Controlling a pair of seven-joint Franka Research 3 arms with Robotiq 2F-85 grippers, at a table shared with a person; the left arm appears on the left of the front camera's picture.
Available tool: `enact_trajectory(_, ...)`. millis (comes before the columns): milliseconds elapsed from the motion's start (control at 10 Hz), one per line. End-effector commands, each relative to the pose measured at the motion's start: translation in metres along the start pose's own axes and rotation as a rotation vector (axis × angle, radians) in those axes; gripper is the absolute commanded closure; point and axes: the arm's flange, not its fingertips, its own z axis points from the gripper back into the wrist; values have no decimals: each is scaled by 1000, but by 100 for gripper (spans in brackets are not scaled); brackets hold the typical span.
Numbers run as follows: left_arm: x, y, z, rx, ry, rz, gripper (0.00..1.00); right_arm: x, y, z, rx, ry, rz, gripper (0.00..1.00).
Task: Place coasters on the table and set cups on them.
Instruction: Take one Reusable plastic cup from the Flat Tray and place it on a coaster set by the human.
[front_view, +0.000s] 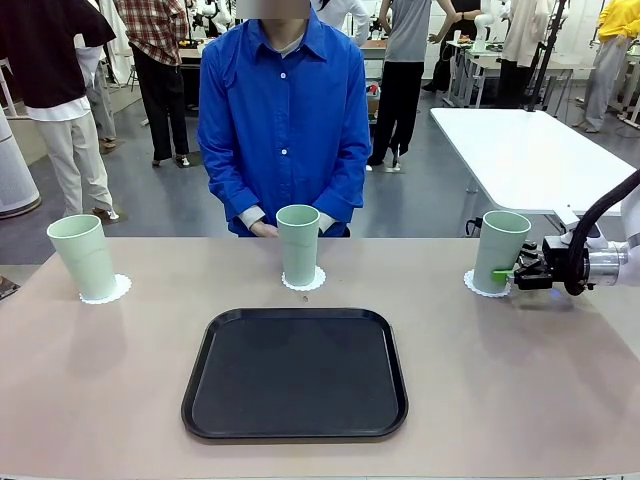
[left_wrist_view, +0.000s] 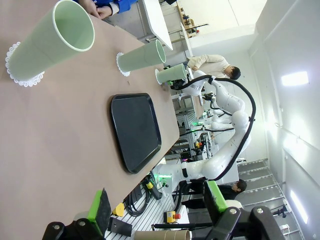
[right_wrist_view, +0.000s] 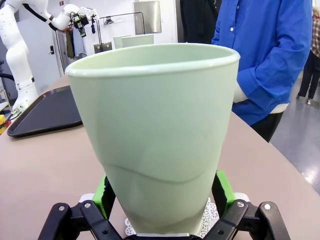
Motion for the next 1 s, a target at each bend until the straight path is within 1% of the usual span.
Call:
enact_trajectory(0, -1, -1, 2, -9, -1, -7, 0, 2, -9, 1, 5, -8, -12, 0)
enact_trajectory(300, -1, -1, 2, -9, -1, -7, 0, 1, -11, 4, 27, -28, -16, 0)
enact_trajectory(900, -1, -1, 2, -9, -1, -7, 0, 0, -14, 9, 69, -31, -37, 0)
